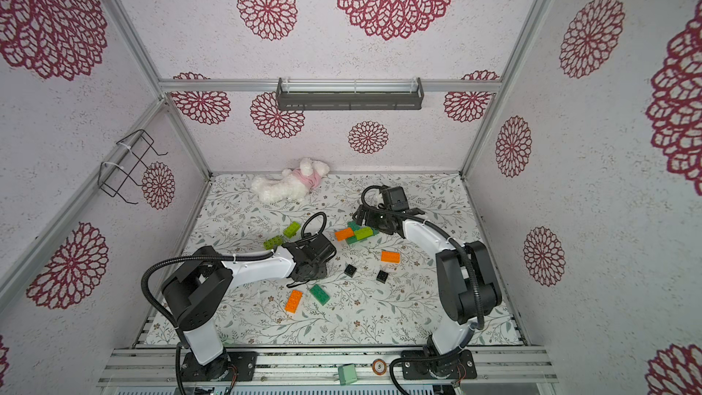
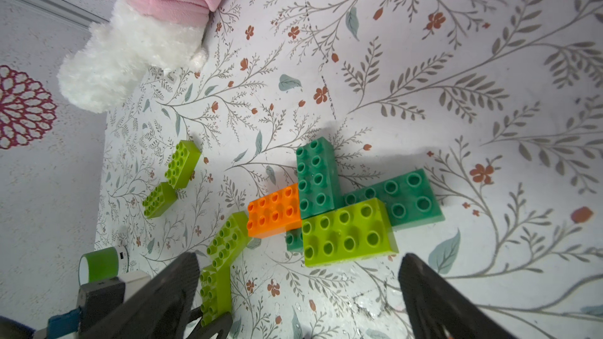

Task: Assemble a small pinwheel with lego
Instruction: Pick up the lego brick from the center of the board.

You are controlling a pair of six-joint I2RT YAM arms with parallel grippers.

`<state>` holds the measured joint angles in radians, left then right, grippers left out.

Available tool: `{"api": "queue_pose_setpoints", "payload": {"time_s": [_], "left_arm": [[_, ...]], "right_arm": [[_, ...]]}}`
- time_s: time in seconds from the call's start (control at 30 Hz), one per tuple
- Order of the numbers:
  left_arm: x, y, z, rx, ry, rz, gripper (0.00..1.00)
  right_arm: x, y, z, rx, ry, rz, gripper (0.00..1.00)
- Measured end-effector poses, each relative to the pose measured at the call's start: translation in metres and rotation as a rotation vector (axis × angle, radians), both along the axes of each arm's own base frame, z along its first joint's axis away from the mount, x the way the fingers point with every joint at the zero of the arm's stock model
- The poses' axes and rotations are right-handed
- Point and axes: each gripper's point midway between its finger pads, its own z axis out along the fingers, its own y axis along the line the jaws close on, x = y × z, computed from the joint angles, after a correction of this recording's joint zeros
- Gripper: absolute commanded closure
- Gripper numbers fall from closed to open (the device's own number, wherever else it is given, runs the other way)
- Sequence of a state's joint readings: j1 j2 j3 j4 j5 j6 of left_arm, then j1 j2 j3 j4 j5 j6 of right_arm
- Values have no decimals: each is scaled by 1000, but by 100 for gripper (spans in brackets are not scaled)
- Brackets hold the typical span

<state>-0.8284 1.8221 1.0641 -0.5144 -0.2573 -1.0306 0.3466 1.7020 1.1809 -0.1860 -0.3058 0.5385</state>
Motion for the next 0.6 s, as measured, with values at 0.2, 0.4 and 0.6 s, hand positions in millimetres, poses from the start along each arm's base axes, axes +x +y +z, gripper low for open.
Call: {"api": "queue_pose_setpoints", "payload": {"time_s": [0.2,0.4,0.6], "left_arm": [[-1,2,0,-10,-6,13,77],[-19,18,4,-49,-17,1,78],[-28,31,29,-144,-72,-20,78]], "right_arm": [[15,3,4,-10,-20,-5,1],[23,14,-9,-8,4,19,2],[16,27,-17,-13,26,63,2]]}}
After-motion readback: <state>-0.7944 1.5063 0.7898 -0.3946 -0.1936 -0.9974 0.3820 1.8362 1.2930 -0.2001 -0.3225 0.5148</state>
